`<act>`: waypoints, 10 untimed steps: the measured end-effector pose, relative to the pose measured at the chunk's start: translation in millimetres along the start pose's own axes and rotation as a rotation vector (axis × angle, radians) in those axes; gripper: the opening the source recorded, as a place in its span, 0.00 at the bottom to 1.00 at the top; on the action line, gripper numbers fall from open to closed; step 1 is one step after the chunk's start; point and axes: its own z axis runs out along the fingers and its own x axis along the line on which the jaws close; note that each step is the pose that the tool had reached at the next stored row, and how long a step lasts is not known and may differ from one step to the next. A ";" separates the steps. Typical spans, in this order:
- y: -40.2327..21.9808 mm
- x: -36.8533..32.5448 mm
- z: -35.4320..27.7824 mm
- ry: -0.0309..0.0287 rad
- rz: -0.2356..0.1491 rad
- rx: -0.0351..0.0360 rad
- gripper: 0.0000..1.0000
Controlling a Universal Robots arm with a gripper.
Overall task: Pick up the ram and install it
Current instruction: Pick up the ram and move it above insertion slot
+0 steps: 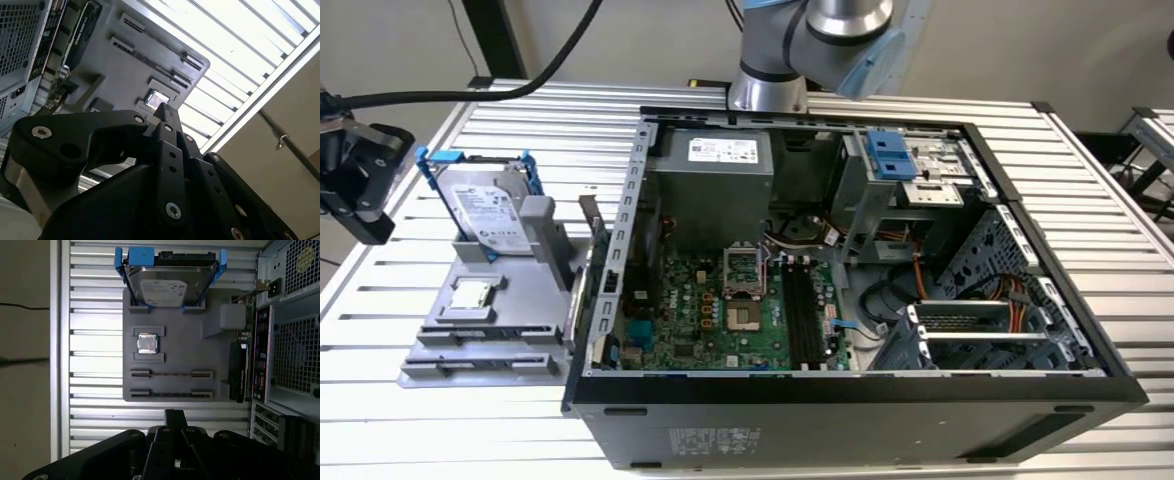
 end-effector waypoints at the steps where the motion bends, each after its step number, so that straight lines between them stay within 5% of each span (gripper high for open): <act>1: -2.0 0.0 -0.1 0.0000 0.000 0.0000 0.00; 10: -4.6 0.0 -0.2 0.0000 0.000 0.0000 0.00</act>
